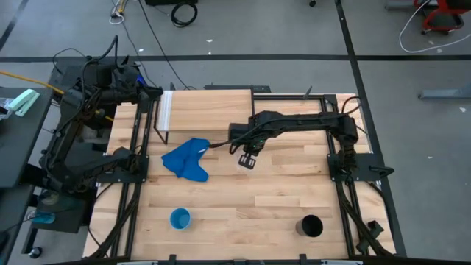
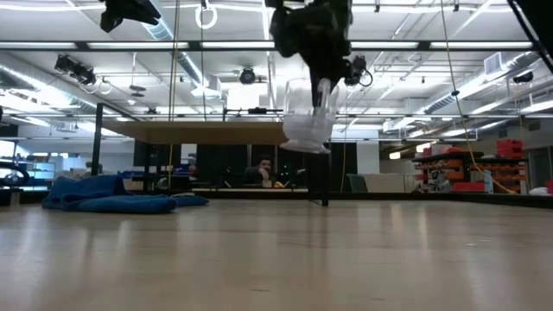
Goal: Stack small to large cups/mugs on shelf
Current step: Move the transparent mug to the middle of the table
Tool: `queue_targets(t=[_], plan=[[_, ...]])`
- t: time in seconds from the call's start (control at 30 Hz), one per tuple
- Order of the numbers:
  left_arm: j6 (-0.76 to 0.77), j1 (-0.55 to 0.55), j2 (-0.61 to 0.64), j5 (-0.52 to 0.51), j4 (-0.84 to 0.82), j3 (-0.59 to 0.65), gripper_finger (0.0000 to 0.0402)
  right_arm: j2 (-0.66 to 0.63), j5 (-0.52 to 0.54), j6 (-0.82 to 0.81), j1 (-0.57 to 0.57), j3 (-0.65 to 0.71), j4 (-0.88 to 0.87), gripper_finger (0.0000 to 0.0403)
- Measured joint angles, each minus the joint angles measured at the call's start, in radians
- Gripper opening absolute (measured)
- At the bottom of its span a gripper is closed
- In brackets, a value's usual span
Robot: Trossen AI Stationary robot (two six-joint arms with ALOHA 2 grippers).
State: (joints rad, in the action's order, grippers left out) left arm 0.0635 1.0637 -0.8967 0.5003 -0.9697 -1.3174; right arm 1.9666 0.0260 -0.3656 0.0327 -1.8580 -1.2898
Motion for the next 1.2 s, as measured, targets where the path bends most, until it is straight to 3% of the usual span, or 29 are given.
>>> queue_targets(t=[0.53,1.2], plan=[[0.003,-0.025,0.000,-0.011,0.000,0.000,0.0079,0.147,-0.015,-0.016,-0.005,0.000,0.030,0.0001],[0.004,-0.025,0.000,-0.011,-0.004,0.000,0.0085,0.153,-0.046,0.003,0.006,0.028,0.070,0.0040]])
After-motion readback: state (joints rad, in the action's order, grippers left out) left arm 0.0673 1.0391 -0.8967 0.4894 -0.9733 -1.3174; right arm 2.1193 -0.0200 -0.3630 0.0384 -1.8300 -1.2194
